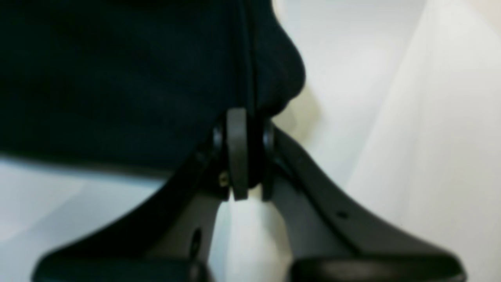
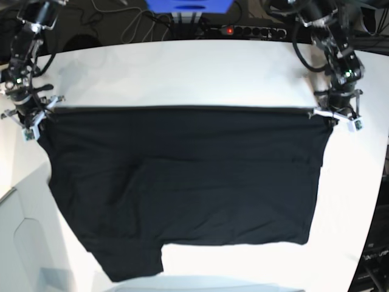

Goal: Fold the T-shirt properly
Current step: 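Drag the held shoulders back toward the arms' base, flattening the shirt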

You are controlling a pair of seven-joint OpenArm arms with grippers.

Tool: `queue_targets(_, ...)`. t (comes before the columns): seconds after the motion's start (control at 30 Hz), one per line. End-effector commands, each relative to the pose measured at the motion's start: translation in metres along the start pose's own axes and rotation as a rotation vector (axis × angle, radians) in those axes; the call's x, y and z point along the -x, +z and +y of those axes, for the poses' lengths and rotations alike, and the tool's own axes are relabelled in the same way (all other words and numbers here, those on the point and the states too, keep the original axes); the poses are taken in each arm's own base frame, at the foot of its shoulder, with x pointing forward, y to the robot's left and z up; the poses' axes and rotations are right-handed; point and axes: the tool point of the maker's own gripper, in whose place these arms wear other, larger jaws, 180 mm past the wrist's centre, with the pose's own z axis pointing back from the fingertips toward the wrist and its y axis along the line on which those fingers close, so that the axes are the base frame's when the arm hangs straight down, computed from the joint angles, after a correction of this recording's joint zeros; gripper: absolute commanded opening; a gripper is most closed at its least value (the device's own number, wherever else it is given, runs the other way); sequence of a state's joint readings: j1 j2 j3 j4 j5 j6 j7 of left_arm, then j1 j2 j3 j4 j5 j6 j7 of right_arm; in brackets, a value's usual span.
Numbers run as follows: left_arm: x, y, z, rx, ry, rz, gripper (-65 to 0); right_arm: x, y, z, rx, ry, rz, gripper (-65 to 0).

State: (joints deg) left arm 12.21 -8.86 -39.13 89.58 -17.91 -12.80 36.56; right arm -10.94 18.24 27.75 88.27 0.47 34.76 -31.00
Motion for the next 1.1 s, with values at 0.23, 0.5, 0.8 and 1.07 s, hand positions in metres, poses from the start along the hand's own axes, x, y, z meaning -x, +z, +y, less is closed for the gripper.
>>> queue_targets(0.23, 0.018, 0.032, 0.021, -0.042, -0.085, 0.021, -64.7, 0.023, 0.03, 0.016, -0.011, 0.058, 0.025, -65.0)
queue_targets(0.5, 0.054, 0.056, 0.046, -0.11, -0.047, 0.09, -64.7, 0.066, 0.053, 0.038, -0.053, 0.067, 0.113, -65.0)
queue_targets(0.8, 0.082, 0.076, 0.064, -0.148, -0.06, 0.166, -64.7, 0.098, 0.07, 0.032, -0.026, 0.033, 0.183, -65.0)
queue_targets(1.07, 0.087, 0.078, 0.068, -0.159, -0.063, 0.183, -64.7, 0.111, 0.076, 0.04, -0.034, 0.007, 0.21, -65.0)
